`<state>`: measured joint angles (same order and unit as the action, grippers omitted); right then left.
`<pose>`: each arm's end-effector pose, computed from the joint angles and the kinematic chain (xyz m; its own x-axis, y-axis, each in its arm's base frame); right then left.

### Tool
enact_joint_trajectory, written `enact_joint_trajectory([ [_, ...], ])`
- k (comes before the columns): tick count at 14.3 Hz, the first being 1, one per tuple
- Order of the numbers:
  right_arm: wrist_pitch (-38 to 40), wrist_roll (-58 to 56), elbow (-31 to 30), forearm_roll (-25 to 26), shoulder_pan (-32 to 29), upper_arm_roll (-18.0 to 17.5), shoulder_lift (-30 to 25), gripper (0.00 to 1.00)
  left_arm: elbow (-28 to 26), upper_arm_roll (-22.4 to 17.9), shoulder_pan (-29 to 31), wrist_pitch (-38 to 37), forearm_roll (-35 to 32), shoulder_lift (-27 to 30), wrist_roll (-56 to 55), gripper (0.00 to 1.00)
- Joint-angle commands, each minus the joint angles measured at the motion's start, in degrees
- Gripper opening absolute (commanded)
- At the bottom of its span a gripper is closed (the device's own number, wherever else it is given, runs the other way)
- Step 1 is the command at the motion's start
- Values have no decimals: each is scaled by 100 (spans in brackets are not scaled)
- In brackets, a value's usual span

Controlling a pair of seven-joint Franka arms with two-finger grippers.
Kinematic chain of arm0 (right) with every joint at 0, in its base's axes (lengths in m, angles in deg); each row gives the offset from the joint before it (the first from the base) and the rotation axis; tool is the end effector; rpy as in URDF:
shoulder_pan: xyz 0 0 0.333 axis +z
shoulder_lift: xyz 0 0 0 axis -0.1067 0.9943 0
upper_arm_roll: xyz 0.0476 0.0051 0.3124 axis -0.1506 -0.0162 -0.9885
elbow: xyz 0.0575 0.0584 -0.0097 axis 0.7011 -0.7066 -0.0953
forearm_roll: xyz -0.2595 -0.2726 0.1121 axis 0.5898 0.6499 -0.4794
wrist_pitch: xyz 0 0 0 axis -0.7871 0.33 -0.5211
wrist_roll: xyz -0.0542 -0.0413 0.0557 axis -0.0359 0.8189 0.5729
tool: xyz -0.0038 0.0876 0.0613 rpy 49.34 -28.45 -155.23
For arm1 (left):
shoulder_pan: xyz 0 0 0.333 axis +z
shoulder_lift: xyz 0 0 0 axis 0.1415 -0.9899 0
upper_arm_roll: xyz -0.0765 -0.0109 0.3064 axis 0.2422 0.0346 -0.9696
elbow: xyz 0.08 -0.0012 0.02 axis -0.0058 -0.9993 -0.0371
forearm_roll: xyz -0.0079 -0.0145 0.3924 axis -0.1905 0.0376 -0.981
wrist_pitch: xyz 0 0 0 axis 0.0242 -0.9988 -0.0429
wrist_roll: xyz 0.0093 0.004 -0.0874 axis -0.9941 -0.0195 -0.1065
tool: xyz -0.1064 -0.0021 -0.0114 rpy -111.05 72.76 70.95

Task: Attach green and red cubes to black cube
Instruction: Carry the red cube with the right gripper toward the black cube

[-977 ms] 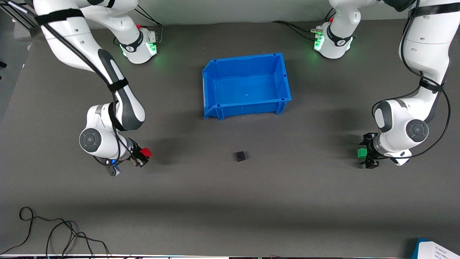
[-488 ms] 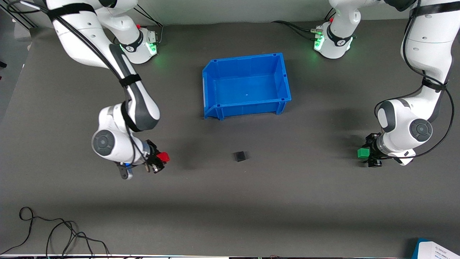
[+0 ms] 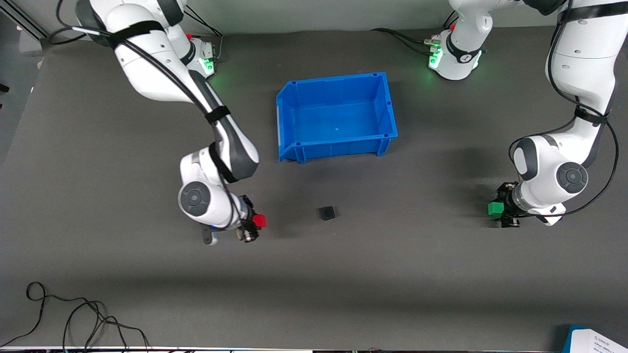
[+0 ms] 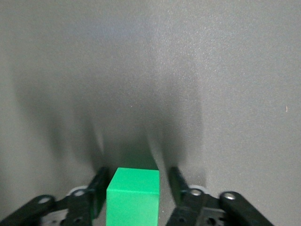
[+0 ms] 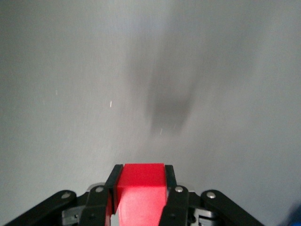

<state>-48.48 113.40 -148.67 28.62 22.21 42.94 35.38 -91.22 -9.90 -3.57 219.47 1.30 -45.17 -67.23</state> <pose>0.6573 0.3188 0.2460 0.1537 -0.9767 -0.1501 -0.9868 -0.1595 0.0275 0.5945 0.0596 0.1752 0.0680 0.9976 0.0125 0.9976 -0.0678 -0.0145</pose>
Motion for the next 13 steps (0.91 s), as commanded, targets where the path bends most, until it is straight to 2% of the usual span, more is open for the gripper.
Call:
enact_joint_trajectory([
  [1,115,809,1015,-302,304,70,678,23,-59,-85,-79,-228,-323,51,-171,6],
  [2,106,1029,1192,-302,392,70,837,23,-59,-85,-78,-281,-332,51,-171,0],
  [6,71,1646,1580,-206,787,87,1233,23,116,-85,-87,-552,-333,191,-302,0],
  [10,71,1752,1571,-135,963,88,1338,23,1265,20,-305,-1816,-289,157,-1013,0],
  [13,71,1788,1563,-126,1017,105,1383,23,1681,29,-675,-2127,-245,113,-1653,0],
])
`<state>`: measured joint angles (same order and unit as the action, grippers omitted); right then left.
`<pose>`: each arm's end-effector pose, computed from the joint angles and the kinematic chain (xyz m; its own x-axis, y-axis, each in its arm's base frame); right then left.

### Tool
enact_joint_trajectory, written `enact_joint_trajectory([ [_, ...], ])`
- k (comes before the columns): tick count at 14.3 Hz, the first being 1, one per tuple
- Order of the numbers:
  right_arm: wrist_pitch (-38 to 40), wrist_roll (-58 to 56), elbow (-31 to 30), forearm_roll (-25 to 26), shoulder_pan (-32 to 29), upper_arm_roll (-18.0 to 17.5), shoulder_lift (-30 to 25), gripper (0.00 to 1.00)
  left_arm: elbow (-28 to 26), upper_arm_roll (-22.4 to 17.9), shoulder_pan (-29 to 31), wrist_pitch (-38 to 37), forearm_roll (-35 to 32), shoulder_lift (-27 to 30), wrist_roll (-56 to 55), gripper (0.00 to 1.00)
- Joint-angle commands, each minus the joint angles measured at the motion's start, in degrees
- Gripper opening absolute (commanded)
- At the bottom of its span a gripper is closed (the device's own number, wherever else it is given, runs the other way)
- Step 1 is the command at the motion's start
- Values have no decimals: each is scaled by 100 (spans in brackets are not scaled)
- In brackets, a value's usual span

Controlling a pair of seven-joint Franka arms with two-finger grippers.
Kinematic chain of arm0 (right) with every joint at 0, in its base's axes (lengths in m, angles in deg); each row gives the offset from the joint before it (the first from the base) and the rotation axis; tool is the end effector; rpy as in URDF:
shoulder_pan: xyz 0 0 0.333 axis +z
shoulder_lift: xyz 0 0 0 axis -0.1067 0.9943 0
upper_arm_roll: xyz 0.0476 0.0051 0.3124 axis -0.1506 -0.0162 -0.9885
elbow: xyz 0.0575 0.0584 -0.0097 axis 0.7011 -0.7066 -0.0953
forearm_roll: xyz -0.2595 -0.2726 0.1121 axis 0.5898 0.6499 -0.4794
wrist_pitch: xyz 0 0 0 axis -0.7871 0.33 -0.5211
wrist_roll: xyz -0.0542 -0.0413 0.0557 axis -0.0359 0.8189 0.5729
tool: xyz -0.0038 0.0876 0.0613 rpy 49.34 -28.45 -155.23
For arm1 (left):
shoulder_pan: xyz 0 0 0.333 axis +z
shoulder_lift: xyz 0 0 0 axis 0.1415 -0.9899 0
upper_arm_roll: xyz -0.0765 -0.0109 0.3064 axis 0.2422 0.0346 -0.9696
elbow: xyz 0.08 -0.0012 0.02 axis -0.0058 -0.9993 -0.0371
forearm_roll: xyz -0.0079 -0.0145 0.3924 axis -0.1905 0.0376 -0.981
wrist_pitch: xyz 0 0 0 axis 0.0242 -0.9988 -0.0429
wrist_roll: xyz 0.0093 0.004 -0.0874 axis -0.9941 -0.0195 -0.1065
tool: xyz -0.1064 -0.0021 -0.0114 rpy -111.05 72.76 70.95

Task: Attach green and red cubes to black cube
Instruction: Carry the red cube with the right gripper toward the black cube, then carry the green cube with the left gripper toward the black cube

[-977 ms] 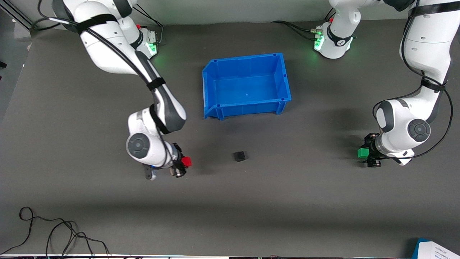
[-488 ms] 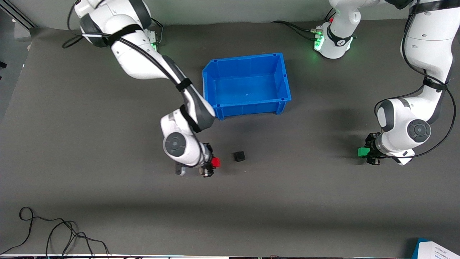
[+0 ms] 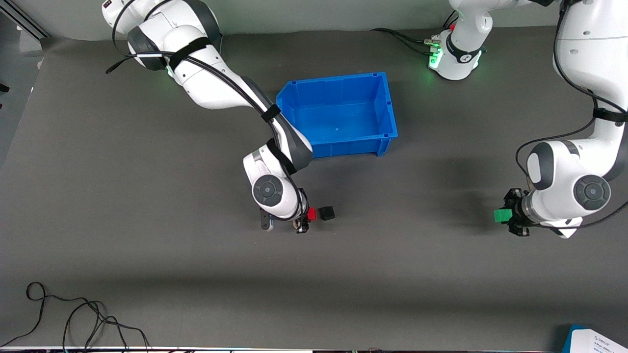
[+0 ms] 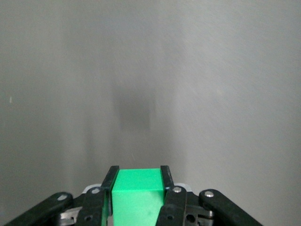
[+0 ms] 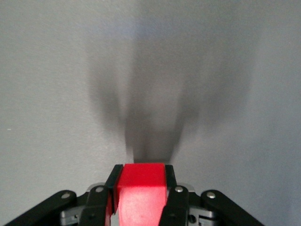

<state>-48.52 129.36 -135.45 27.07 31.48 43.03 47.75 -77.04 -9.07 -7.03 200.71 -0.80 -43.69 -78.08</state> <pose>0.6224 0.4438 0.1892 0.0335 -0.9874 -0.1550 -0.9973 -0.0432 0.0601 0.6501 0.0176 0.2617 -0.0256 0.9989 0.0382 0.9974 0.0281 -0.0657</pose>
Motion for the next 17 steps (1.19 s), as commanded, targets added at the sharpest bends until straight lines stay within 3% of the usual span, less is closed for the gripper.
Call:
enact_joint_trajectory([
  [1,66,217,241,29,89,96,163,23,341,-54,-444,-250,-35,-61,-824,0],
  [8,-233,314,381,222,89,113,339,23,991,-54,-1630,-250,-18,-526,-2292,0],
  [17,-347,455,372,267,248,113,348,23,1563,25,-2685,-154,342,-1107,-3128,0],
])
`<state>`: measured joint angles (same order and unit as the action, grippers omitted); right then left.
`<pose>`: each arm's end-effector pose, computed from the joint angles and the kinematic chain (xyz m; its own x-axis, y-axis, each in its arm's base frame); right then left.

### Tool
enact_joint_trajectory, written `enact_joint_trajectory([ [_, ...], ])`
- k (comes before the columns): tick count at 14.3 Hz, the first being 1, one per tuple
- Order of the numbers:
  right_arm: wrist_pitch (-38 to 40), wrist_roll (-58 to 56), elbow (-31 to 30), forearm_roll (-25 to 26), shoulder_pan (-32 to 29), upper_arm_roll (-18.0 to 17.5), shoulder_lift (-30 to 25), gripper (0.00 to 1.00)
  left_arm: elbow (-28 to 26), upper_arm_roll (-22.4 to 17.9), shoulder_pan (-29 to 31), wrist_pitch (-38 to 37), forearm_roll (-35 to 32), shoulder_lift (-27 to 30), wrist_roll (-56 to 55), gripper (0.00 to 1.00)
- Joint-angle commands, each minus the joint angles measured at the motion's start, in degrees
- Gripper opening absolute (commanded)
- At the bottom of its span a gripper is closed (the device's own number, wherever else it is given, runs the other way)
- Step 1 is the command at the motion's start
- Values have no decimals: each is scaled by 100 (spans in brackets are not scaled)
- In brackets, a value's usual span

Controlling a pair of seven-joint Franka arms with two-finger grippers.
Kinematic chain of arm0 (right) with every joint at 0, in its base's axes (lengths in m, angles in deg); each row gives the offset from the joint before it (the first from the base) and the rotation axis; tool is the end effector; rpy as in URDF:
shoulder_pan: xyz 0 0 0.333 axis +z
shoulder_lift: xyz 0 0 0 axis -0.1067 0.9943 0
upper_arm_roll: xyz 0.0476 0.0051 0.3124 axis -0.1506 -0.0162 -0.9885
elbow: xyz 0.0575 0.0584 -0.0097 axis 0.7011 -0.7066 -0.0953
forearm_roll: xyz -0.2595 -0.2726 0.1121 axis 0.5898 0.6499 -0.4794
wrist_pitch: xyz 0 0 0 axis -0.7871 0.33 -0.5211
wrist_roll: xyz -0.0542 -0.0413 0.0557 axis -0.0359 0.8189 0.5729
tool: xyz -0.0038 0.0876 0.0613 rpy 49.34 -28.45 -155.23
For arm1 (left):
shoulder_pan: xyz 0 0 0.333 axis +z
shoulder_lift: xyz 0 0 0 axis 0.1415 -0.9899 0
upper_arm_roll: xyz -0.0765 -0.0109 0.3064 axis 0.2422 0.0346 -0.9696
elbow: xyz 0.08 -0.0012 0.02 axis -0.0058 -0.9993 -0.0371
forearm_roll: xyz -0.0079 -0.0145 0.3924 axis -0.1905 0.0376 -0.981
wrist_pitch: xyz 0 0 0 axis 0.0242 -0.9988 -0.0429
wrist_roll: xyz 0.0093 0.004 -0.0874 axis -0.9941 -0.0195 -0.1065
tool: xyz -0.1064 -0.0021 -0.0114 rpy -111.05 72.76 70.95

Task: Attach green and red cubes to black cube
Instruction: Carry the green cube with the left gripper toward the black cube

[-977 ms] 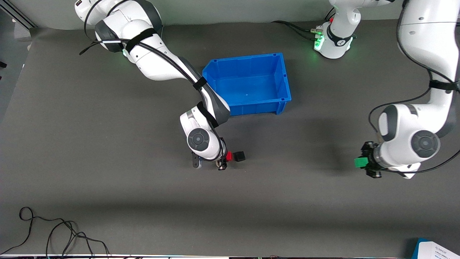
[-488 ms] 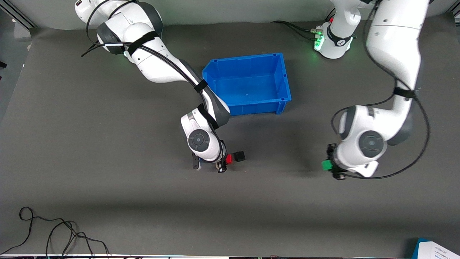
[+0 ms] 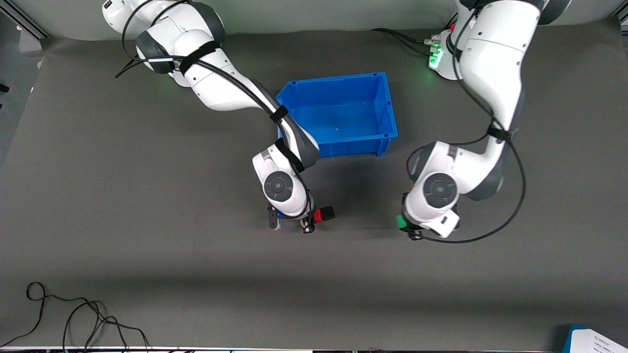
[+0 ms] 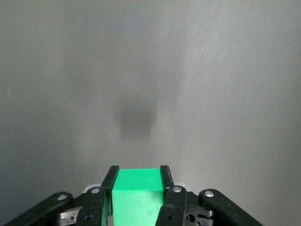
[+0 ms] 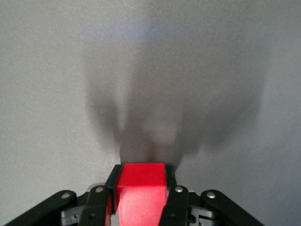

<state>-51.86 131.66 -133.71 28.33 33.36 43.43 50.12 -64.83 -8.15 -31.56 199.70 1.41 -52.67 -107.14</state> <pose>0.6166 0.4639 0.1767 0.0360 -0.9879 -0.1509 -0.9992 -0.0379 0.0095 0.6388 -0.2831 0.2461 -0.1170 0.9930 0.0127 0.9928 0.1173 -0.0245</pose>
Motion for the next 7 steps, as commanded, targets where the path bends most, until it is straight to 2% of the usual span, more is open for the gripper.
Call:
enact_joint_trajectory([
  [1,-13,225,208,149,59,73,111,23,404,-67,-337,-53,148,-262,-344,0],
  [7,-30,303,392,123,42,47,181,23,650,-67,-838,87,157,-631,-661,0],
])
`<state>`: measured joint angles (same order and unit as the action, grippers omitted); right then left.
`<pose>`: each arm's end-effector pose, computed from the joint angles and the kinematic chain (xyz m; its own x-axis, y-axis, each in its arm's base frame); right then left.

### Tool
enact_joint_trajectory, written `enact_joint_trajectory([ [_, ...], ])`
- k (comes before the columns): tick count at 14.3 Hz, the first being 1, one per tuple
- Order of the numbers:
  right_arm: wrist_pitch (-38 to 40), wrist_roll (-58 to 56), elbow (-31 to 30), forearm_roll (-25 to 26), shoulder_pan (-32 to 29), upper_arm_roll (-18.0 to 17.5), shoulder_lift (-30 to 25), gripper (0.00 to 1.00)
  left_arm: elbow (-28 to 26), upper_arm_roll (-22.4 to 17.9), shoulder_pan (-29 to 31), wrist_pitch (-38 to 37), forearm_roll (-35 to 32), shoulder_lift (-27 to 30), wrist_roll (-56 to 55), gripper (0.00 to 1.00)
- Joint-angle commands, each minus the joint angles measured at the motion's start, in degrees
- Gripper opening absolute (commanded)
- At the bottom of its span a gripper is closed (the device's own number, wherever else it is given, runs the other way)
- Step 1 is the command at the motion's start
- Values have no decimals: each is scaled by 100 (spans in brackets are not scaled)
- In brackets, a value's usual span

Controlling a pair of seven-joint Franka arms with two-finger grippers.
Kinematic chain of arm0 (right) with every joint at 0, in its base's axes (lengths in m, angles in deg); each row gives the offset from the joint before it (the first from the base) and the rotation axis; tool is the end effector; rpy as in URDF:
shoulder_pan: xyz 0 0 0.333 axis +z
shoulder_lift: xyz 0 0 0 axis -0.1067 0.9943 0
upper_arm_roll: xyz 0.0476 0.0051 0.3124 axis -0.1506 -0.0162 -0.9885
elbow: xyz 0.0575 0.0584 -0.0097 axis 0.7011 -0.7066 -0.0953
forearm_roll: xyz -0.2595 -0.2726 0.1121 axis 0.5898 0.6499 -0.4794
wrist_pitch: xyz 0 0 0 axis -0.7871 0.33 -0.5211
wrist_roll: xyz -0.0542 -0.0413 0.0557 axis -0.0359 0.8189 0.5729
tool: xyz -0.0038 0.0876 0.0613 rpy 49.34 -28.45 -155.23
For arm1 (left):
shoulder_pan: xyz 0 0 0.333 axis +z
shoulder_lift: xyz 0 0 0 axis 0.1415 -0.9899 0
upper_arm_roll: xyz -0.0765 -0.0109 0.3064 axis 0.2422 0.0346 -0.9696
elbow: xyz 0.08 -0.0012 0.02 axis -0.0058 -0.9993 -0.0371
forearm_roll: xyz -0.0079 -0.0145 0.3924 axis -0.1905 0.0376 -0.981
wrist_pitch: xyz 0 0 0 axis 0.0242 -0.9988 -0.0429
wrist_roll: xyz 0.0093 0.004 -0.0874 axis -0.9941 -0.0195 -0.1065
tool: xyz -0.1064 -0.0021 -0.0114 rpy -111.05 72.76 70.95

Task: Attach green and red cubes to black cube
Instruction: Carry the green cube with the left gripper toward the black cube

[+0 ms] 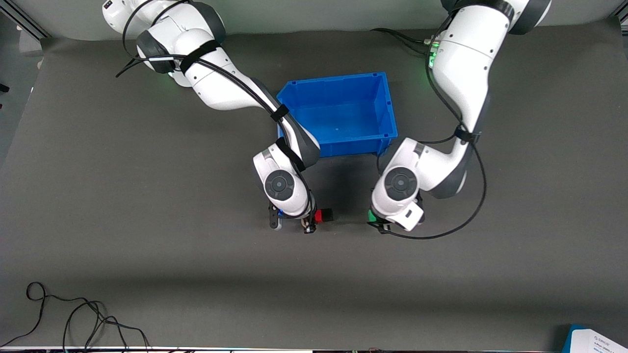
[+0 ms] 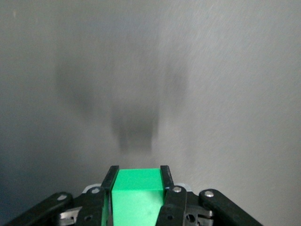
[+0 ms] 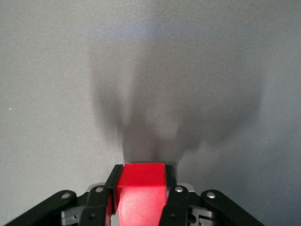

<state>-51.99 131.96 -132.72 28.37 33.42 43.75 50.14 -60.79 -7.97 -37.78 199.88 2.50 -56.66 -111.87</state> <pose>0.6211 0.4652 0.1848 0.0331 -0.9870 -0.1573 -0.9994 -0.0322 -0.0087 0.6150 -0.3595 0.2281 -0.1010 0.9949 -0.0019 0.9944 0.1009 -0.0304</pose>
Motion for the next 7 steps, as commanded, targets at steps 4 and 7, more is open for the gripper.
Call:
enact_joint_trajectory([
  [4,-219,608,390,93,54,-20,232,23,246,-85,-463,289,48,-356,-312,0],
  [7,-316,635,390,93,62,-99,294,23,264,-85,-587,490,48,-418,-338,0],
])
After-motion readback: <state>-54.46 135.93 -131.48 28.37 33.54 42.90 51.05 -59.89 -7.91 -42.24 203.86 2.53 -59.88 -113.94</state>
